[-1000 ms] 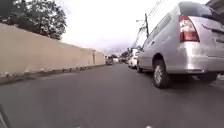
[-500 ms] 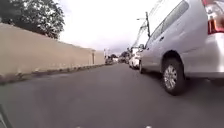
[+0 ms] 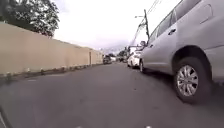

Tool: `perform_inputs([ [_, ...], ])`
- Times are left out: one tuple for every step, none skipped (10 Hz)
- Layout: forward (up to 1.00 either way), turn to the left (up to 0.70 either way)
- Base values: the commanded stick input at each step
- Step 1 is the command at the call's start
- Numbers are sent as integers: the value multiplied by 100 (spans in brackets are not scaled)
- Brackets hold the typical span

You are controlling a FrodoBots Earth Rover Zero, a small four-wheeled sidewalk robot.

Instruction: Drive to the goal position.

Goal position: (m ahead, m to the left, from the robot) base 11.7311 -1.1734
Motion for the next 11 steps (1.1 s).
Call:
perform_inputs([
  [100, 0],
  [100, 0],
  [100, -6],
  [100, -17],
  [100, -30],
  [100, -27],
  [100, -11],
  [100, 0],
  [100, 0],
  [100, 0],
  [100, 0],
])
